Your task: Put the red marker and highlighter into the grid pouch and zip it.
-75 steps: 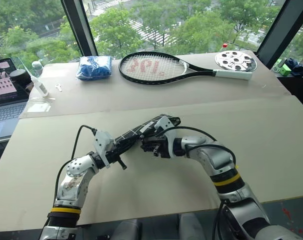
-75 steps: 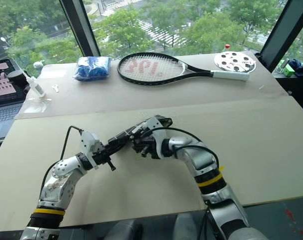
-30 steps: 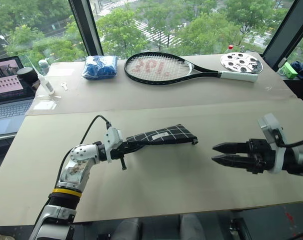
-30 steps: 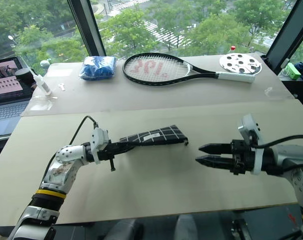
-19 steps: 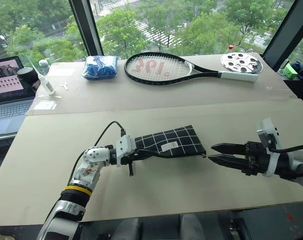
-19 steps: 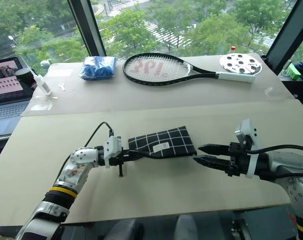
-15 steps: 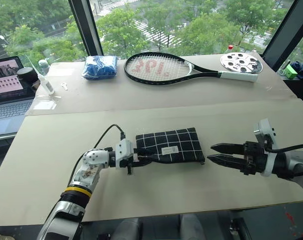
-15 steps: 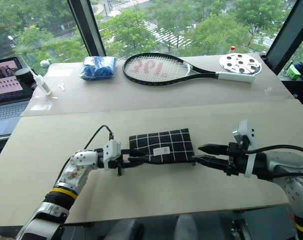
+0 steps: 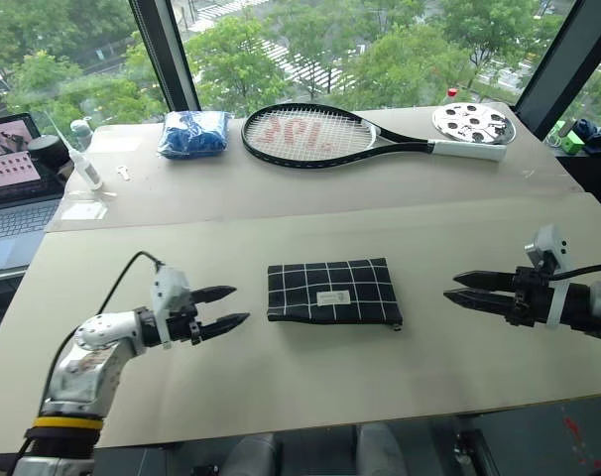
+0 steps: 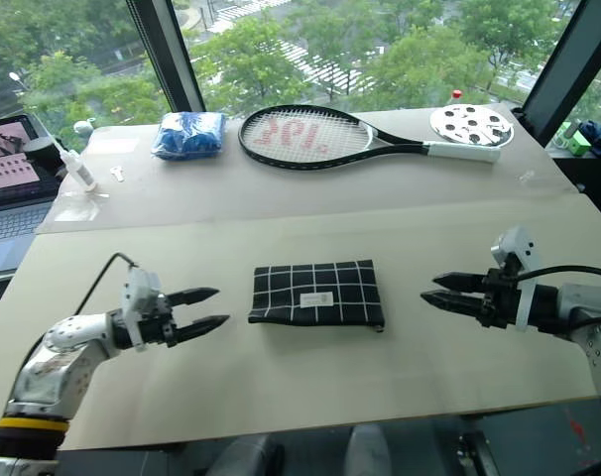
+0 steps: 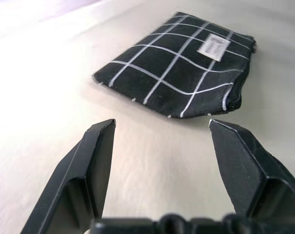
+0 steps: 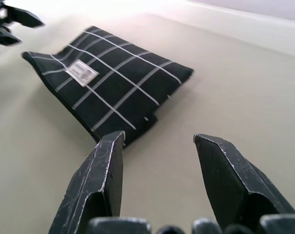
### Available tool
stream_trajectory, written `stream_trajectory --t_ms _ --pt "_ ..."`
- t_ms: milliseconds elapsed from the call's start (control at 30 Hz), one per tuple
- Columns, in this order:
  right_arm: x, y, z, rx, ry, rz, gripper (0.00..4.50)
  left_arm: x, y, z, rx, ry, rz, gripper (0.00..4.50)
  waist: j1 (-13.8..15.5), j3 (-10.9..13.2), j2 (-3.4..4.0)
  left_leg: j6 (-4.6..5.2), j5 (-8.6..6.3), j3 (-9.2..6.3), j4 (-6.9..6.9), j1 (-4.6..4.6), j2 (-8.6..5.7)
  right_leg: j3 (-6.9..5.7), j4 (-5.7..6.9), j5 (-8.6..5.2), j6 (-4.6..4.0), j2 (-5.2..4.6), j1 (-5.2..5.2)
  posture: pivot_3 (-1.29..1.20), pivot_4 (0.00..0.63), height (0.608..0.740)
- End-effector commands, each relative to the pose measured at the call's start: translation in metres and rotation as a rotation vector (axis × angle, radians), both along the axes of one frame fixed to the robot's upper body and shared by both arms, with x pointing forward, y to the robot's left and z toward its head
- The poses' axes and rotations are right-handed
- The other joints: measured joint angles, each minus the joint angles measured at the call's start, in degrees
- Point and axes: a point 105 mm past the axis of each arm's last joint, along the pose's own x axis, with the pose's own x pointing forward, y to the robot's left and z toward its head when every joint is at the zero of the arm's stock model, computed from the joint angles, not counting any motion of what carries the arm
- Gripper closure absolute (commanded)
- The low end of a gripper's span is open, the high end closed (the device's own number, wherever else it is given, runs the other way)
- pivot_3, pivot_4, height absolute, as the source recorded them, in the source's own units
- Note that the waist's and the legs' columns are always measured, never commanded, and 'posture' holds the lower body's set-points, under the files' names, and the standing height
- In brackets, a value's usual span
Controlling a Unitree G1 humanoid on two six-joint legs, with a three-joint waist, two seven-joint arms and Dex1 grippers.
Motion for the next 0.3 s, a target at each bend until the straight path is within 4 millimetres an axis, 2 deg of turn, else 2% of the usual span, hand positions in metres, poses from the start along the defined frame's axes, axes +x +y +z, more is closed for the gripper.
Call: stream_trajectory --t_ms 33,167,300 --pt "0.012 -0.011 0.002 -0.004 -0.032 -0.05 1.92 -0.005 0.027 0.005 -0.027 0.041 0.149 1.18 -0.1 0.0 0.01 0.0 0.0 0.01 -0.04 0.04 0.0 0.0 0.0 0.0 0.0 0.0 0.0 0.0 0.15 0.74" --pt "0.017 -0.012 -0.007 0.029 -0.016 -0.063 1.92 -0.007 0.055 0.004 -0.048 0.021 0.291 1.18 -0.1 0.0 0.01 -0.02 0.01 0.04 -0.05 0.05 0.03 0.0 -0.01 0.01 -0.03 0.01 0.0 0.0 0.15 0.74" --pt "0.02 -0.012 -0.007 0.039 -0.022 -0.065 1.92 -0.009 0.061 0.006 -0.075 0.004 0.333 1.18 0.1 0.0 0.02 -0.03 0.01 0.06 -0.04 0.03 0.0 0.02 -0.02 0.02 -0.04 -0.03 0.0 0.0 0.15 0.74"
